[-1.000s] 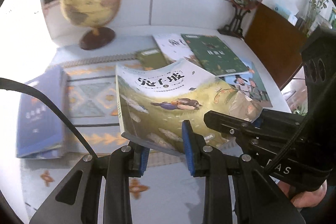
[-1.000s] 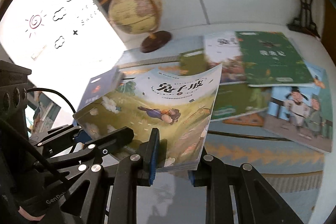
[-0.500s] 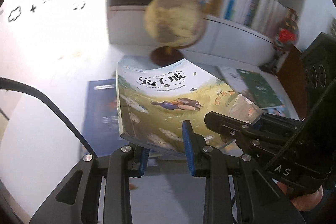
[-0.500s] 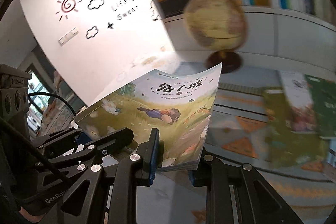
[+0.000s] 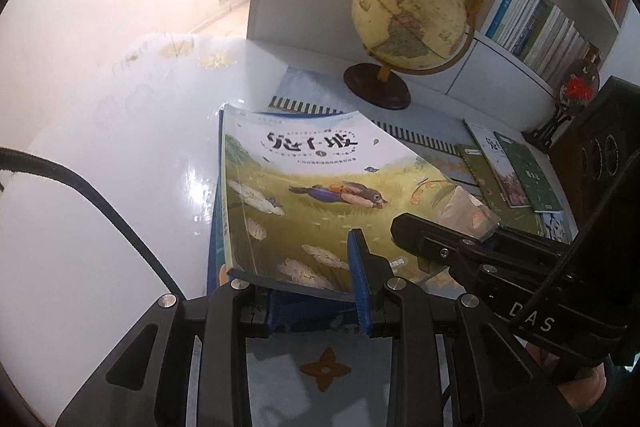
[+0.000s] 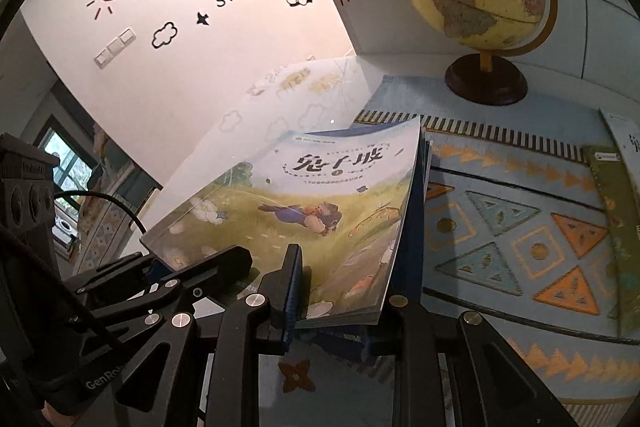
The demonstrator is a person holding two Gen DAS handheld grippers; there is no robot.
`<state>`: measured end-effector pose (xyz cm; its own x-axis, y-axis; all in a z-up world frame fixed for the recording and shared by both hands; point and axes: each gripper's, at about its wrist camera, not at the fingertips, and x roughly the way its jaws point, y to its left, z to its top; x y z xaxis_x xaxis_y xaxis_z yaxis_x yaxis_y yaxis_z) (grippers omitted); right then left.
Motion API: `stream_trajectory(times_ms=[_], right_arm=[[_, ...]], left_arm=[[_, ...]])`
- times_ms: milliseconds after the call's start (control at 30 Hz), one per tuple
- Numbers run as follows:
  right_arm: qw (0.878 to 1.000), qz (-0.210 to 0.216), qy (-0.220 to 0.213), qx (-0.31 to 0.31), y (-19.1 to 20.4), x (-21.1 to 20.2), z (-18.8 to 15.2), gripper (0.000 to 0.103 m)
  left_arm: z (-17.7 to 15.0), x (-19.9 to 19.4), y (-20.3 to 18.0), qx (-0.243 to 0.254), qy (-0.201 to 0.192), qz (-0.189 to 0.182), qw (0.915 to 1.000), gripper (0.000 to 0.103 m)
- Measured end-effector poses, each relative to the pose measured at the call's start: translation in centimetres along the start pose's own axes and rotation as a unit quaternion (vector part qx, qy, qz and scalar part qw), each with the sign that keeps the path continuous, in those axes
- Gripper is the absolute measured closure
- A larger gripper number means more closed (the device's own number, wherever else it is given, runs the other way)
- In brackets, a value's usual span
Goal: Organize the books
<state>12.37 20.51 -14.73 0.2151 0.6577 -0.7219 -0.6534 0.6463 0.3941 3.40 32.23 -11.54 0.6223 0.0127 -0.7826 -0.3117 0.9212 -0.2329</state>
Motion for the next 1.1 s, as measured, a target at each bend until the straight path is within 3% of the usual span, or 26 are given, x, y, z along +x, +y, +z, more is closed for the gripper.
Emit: stream_trajectory(times_ms=[400, 533, 600, 733, 833, 1033, 1100], right_arm=[[0.997, 0.005, 0.045, 0.055, -1.0, 2.3, -0.8, 0.079], [0.995, 0.013, 0.063, 0.072, -1.5, 3.0, -1.3, 0.079], [0.994, 0.011, 0.076, 0.082, -1.7, 3.2, -1.7, 0.079], [0.99, 0.013, 0.083, 0.109, -2.7, 2.8, -2.8, 0.079], [0.989, 0.0, 0.075, 0.125, -3.8, 1.2, -3.7, 0.079], [0.985, -0.077, 0.029, 0.148, -7.8, -5.7, -6.7, 0.079], [0.982, -0.108, 0.023, 0.156, -9.8, -7.8, -8.0, 0.079]], left_arm=[[-1.2, 2.6, 2.2, -0.047, 0.055, -0.037, 0.9967, 0.072], [-2.4, 3.6, 5.1, -0.135, 0.103, -0.059, 0.9837, 0.068], [-3.0, 3.7, 6.1, -0.156, 0.11, -0.07, 0.9792, 0.068], [-4.5, 2.1, 6.1, -0.136, 0.131, -0.035, 0.9814, 0.066], [-5.6, 0.4, 5.2, -0.123, 0.116, -0.033, 0.9851, 0.066], [-6.6, 0.5, -1.6, -0.044, 0.12, -0.045, 0.9908, 0.066], [-7.0, 1.4, -4.6, -0.025, 0.127, -0.033, 0.991, 0.065]])
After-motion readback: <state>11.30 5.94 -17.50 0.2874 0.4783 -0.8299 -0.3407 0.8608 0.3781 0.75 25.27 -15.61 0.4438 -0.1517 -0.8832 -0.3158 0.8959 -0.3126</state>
